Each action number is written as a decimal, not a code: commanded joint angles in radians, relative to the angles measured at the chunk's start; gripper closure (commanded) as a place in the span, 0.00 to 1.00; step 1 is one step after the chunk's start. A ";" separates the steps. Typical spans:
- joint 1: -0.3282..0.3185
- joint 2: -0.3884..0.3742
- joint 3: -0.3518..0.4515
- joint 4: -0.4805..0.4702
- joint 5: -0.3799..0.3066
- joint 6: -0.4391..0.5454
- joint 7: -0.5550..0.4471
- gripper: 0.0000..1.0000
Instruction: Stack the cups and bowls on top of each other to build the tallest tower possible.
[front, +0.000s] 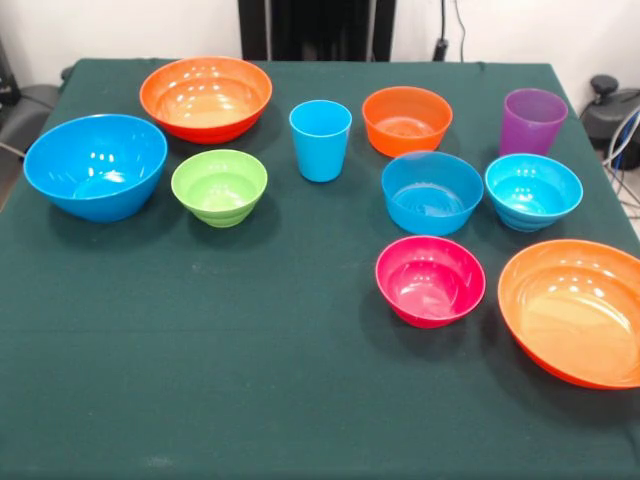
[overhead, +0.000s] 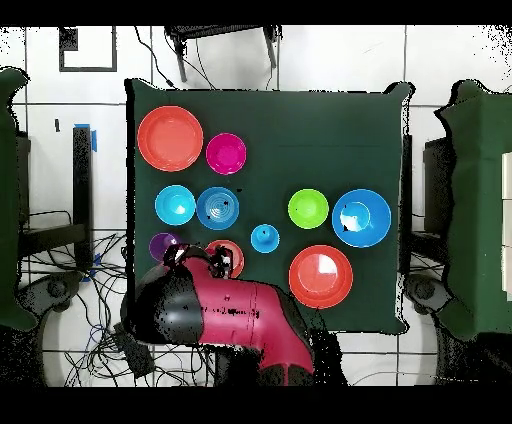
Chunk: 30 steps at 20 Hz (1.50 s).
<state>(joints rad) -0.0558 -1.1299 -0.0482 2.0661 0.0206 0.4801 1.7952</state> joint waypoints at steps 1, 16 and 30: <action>-0.016 0.191 0.103 -0.060 -0.058 0.015 0.028 0.00; 0.005 0.636 0.068 -0.172 -0.163 -0.505 0.082 0.00; 0.007 0.440 0.072 -0.077 -0.137 -0.408 0.091 0.00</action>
<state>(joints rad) -0.0541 -0.5754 -0.0416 1.9560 -0.0887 -0.0416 1.7954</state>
